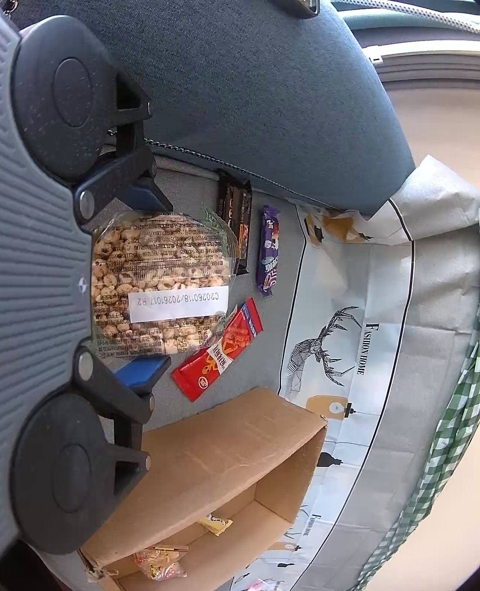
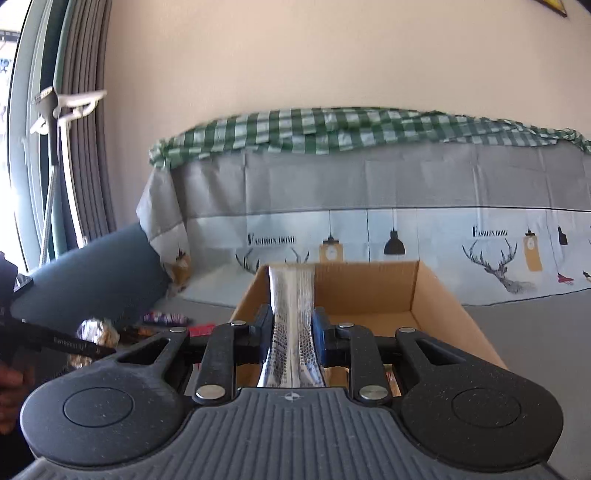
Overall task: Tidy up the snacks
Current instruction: 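Open the right tool over the box to drop the stick pack while the left tool releases the peanut cake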
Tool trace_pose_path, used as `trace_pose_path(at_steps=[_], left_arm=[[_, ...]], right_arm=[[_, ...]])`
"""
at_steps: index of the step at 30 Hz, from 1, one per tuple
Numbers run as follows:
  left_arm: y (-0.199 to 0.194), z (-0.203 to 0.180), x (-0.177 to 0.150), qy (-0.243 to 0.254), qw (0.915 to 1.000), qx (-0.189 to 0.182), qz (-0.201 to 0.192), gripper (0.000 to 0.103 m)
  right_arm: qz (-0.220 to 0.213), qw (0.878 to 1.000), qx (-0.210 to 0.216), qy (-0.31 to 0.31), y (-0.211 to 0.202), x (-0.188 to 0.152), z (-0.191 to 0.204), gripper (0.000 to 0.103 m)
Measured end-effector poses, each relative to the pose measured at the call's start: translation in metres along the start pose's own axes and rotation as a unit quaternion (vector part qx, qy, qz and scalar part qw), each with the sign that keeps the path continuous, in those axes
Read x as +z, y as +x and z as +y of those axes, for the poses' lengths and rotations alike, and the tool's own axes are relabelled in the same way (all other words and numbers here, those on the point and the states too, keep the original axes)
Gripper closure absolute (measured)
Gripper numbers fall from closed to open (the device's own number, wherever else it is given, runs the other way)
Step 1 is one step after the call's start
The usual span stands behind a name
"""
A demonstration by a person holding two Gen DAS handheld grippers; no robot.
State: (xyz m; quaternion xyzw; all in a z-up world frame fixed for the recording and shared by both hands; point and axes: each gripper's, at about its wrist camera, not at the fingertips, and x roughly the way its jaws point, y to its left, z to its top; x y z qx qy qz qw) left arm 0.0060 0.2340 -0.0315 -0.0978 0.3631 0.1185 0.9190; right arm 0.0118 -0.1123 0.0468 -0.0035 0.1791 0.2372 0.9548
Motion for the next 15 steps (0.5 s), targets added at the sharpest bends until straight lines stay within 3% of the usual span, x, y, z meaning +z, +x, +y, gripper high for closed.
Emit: trace_pose_path(at_steps=[1,3,7,12,14,15], left_arm=[[0.0,-0.002,0.0,0.004,1.0,0.002,0.0,0.019],[0.001,-0.005,0.0,0.012,0.9999,0.008,-0.001,0.019],[0.002,-0.004,0.0,0.009,0.9998,0.015,0.002,0.019],[0.001,-0.004,0.0,0.007,0.9998,0.017,0.001,0.019],[-0.001,-0.006,0.001,0.01,0.9998,0.019,0.0,0.019],[-0.003,-0.009,0.003,0.012,0.9998,0.018,-0.001,0.019]], right_arm=[[0.005,1.0,0.001,0.007,0.002,-0.002,-0.002,0.079],[0.009,1.0,0.003,0.017,0.005,-0.004,-0.005,0.097],[0.004,1.0,0.004,0.024,0.002,-0.006,-0.005,0.097],[0.028,0.999,-0.017,0.043,0.014,-0.009,-0.015,0.096],[0.031,0.997,-0.022,0.063,0.015,-0.01,-0.023,0.09],[0.026,0.997,-0.026,0.074,0.013,-0.01,-0.027,0.082]])
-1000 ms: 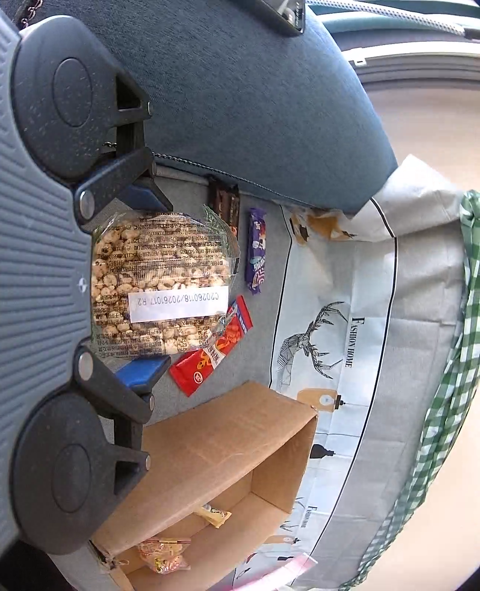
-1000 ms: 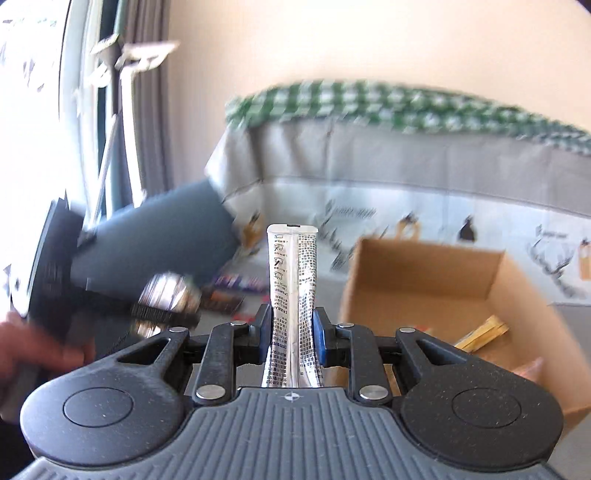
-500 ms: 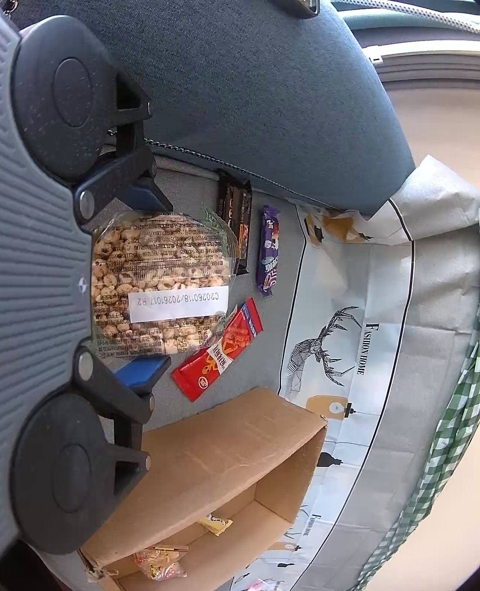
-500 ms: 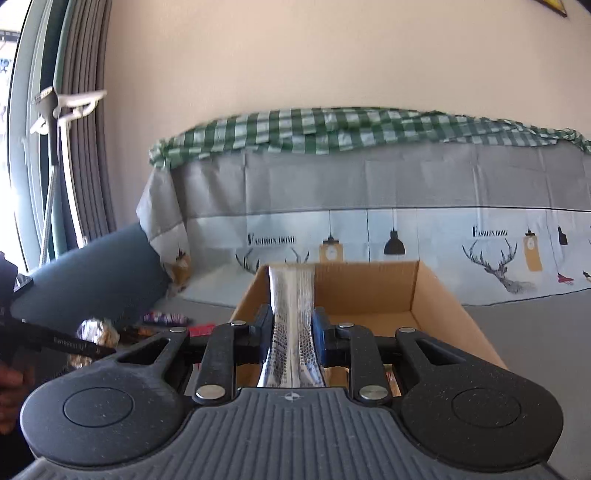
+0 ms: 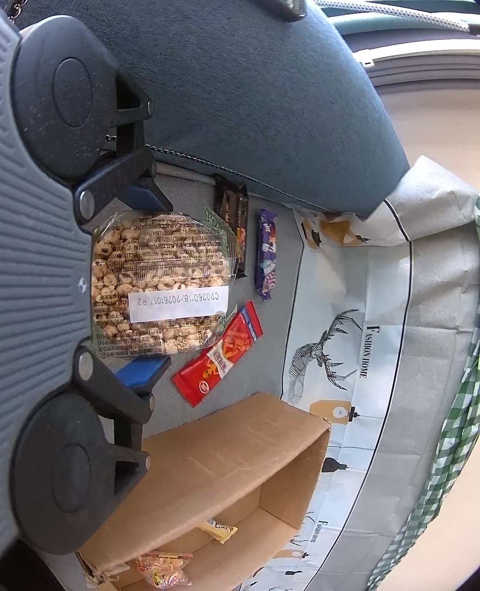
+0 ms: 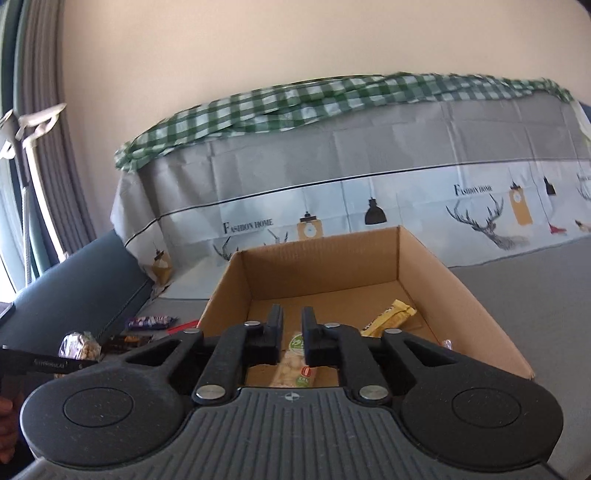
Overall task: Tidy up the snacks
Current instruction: 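Open the right tool over the box to drop the stick pack while the left tool releases the peanut cake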
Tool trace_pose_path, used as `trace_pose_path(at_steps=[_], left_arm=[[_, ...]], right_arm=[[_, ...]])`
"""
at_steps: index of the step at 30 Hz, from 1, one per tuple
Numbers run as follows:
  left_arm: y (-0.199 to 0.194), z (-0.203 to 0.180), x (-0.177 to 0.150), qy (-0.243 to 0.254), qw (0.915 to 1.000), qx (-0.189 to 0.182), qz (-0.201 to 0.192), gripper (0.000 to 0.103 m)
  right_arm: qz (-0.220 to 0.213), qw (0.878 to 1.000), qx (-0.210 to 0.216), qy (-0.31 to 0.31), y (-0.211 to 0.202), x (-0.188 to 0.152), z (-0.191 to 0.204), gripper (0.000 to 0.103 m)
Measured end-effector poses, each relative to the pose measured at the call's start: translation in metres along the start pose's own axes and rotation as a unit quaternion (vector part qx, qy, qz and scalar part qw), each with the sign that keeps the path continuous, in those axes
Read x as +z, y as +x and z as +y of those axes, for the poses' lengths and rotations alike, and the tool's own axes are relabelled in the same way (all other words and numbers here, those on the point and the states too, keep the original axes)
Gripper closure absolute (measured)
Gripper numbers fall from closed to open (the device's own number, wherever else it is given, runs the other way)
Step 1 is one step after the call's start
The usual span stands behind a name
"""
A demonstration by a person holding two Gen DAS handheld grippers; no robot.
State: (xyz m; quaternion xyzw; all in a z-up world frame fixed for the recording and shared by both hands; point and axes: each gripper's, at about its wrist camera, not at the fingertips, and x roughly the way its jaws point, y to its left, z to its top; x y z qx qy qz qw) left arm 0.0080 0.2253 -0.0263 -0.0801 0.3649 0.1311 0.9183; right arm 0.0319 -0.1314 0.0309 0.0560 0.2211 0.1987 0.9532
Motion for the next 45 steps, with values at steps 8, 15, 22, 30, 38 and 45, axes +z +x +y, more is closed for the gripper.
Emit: trace_pose_path(at_steps=[8,15,22,30,38,45], left_arm=[[-0.052,-0.046,0.009,0.037,0.9941,-0.061,-0.082,0.019],[-0.076,-0.097,0.013,0.066,0.9706,-0.163,-0.164,0.019],[-0.086,-0.176,0.032,0.101,0.9313,-0.264,-0.23,0.0],[-0.051,-0.195,0.084,0.052,0.9302,-0.281,-0.231,0.0],[0.032,-0.139,0.1,0.03,0.9811,-0.168,-0.092,0.022],[0.074,-0.081,0.114,-0.022,0.9913,-0.129,-0.011,0.045]], right_arm=[[-0.029,0.996,-0.034,0.083,-0.01,0.003,-0.04,0.035],[-0.039,0.994,-0.049,0.091,-0.011,0.009,-0.046,0.025],[-0.065,0.989,-0.072,0.111,-0.017,0.02,-0.054,0.021],[-0.089,0.986,-0.088,0.11,-0.029,0.03,-0.049,0.018],[-0.077,0.991,-0.09,0.063,-0.016,0.035,-0.017,0.018],[-0.058,0.995,-0.075,0.019,0.025,0.037,0.028,0.037]])
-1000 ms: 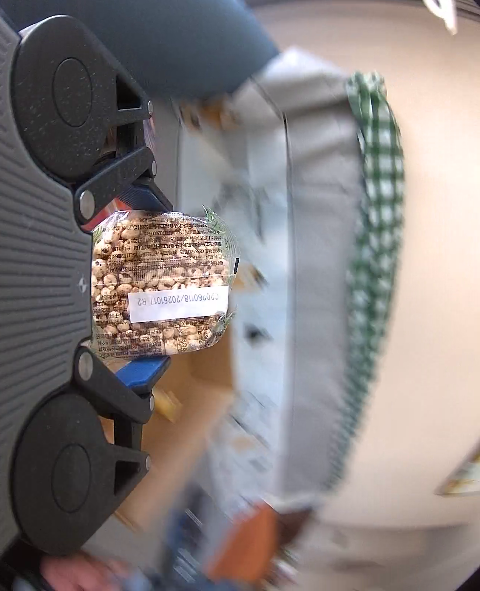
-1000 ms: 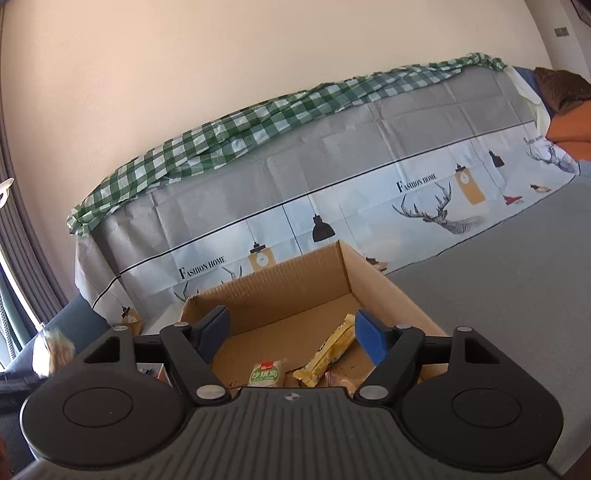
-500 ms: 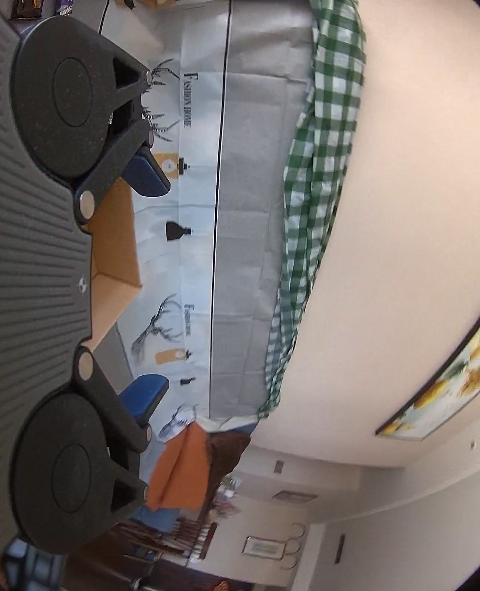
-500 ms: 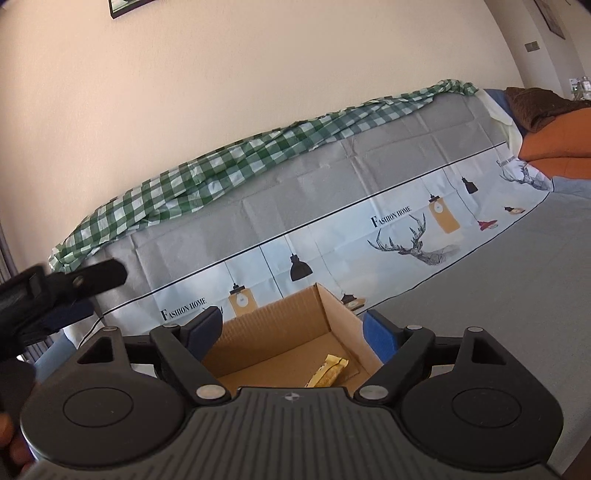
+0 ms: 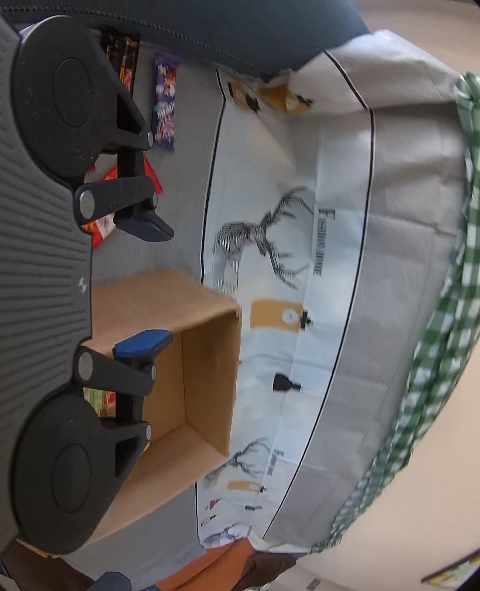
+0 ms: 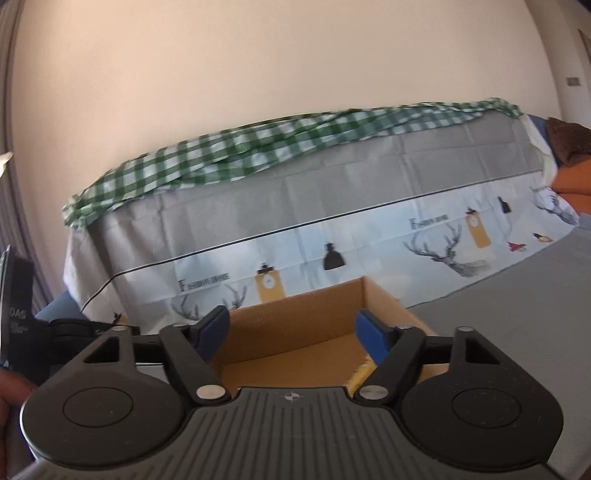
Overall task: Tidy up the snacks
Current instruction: 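Move both open tools back to the snacks on the sofa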
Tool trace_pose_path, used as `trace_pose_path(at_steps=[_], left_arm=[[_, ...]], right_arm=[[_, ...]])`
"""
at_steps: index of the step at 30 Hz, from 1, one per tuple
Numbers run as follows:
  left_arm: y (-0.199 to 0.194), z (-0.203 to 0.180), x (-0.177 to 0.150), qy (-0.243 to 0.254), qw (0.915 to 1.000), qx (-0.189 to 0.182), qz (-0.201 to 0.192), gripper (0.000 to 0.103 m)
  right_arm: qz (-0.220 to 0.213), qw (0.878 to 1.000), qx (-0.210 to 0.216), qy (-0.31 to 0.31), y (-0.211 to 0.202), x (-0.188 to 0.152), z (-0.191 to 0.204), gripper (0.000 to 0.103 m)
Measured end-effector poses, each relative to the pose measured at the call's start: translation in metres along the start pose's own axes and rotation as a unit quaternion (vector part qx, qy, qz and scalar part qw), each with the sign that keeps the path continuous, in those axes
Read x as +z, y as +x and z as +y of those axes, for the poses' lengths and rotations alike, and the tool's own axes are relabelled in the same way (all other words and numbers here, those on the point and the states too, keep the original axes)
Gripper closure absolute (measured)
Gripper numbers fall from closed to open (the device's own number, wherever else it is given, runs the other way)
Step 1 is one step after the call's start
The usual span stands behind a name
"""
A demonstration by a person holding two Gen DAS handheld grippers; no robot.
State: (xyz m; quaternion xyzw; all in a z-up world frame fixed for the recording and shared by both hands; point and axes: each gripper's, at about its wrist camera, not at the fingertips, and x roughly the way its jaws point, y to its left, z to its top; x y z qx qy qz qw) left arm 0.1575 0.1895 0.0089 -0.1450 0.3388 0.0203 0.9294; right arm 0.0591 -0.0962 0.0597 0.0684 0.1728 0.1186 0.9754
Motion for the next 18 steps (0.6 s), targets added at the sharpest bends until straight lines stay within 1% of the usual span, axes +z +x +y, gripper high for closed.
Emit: trace_pose_path(at_steps=[1,2,3,4,6,9,10,12,13,14,16,17,18], left_arm=[[-0.002,0.008,0.003,-0.009,0.9999,0.007,0.001,0.045],[-0.003,0.016,0.005,-0.021,0.9997,0.011,0.001,0.045],[-0.006,0.024,0.006,-0.033,0.9993,0.016,0.003,0.045],[-0.005,0.033,0.007,-0.047,0.9987,0.021,0.005,0.045],[-0.008,0.048,0.009,-0.078,0.9964,0.033,0.011,0.045],[-0.006,0.074,0.008,-0.136,0.9891,0.05,0.023,0.043],[-0.005,0.083,0.007,-0.159,0.9852,0.058,0.027,0.042],[-0.003,0.1,0.003,-0.21,0.9743,0.073,0.039,0.041],[-0.002,0.108,0.001,-0.235,0.9681,0.074,0.045,0.041],[-0.001,0.117,-0.002,-0.26,0.9613,0.077,0.049,0.038],[-0.002,0.132,-0.007,-0.302,0.9475,0.092,0.052,0.036],[-0.002,0.139,-0.009,-0.316,0.9415,0.103,0.054,0.034],[-0.003,0.147,-0.012,-0.332,0.9347,0.115,0.055,0.028]], right_arm=[[0.003,1.0,0.011,-0.009,0.005,-0.002,0.01,0.047],[0.006,1.0,0.024,-0.019,0.01,-0.005,0.019,0.052],[0.01,0.999,0.037,-0.029,0.015,-0.008,0.029,0.059],[0.015,0.998,0.051,-0.038,0.02,-0.01,0.039,0.063],[0.026,0.995,0.076,-0.054,0.029,-0.016,0.059,0.067],[0.037,0.991,0.106,-0.067,0.04,-0.024,0.087,0.068],[0.038,0.99,0.114,-0.07,0.043,-0.026,0.096,0.068],[0.044,0.988,0.126,-0.077,0.05,-0.031,0.114,0.068],[0.048,0.987,0.13,-0.08,0.055,-0.034,0.122,0.068],[0.053,0.986,0.133,-0.084,0.06,-0.037,0.13,0.067],[0.07,0.985,0.132,-0.091,0.073,-0.045,0.145,0.068],[0.08,0.984,0.128,-0.094,0.079,-0.049,0.152,0.068],[0.087,0.984,0.121,-0.098,0.085,-0.053,0.158,0.067]])
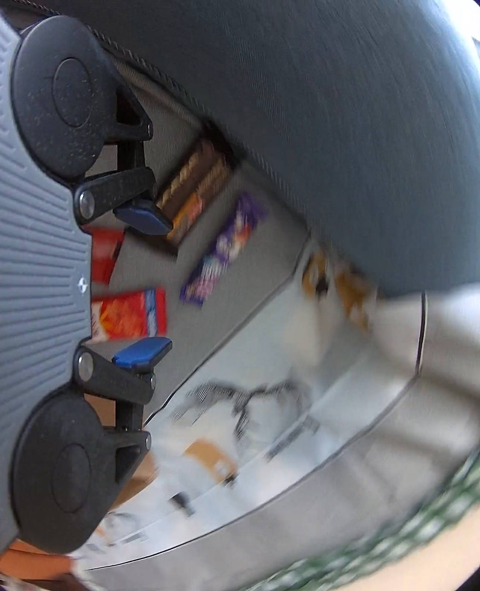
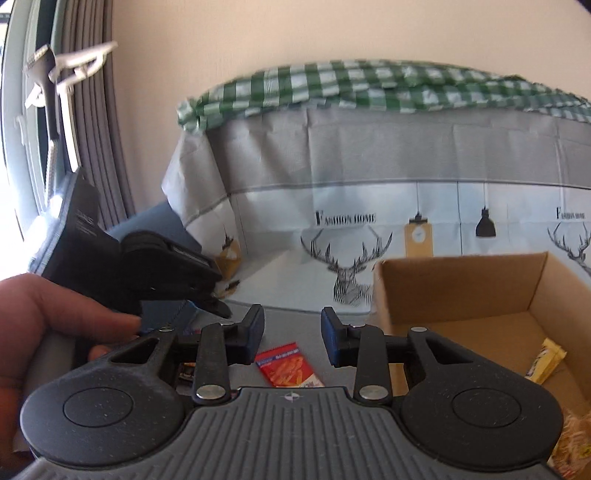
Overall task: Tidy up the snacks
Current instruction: 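Move both open tools back to the snacks on the sofa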
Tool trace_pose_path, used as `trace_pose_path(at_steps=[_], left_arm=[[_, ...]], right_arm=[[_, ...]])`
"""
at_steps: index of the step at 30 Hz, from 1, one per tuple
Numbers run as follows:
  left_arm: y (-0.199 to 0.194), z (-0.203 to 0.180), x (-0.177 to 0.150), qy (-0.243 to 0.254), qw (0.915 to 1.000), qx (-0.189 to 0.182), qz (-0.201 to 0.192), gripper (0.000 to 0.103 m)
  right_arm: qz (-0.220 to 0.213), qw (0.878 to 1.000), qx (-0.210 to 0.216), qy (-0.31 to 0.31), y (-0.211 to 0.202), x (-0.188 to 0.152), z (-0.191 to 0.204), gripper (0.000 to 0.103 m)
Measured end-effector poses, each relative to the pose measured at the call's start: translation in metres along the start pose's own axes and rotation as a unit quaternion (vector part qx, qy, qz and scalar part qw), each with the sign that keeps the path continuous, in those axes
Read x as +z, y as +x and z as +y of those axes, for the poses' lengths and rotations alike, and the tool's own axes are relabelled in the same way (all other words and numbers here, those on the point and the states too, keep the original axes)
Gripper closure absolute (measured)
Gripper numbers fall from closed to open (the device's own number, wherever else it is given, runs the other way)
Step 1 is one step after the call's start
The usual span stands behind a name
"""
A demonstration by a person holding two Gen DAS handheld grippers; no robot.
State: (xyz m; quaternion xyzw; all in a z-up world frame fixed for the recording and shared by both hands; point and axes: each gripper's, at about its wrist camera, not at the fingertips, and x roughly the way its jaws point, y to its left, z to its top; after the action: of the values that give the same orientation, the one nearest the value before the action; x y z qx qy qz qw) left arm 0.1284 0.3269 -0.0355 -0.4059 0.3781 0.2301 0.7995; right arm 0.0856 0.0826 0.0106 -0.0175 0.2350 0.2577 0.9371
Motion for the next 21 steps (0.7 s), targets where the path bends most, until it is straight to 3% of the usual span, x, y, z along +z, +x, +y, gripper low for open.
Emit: trace_pose_path(at_steps=[5,11,15,21], left_arm=[[0.005,0.031,0.008,-0.074,0.9966,0.034,0.009,0.023],[0.015,0.046,0.008,-0.116,0.9918,0.047,0.025,0.019],[0.022,0.053,0.007,-0.14,0.988,0.056,0.035,0.018],[0.033,0.057,0.007,-0.153,0.985,0.068,0.043,0.018]], right_arm=[[0.052,0.998,-0.017,-0.008,0.047,-0.01,0.012,0.064],[0.144,0.989,-0.012,-0.018,0.106,-0.026,0.025,0.05],[0.159,0.986,-0.026,-0.03,0.126,-0.03,0.03,0.036],[0.171,0.984,-0.052,-0.016,0.152,-0.031,0.018,0.028]])
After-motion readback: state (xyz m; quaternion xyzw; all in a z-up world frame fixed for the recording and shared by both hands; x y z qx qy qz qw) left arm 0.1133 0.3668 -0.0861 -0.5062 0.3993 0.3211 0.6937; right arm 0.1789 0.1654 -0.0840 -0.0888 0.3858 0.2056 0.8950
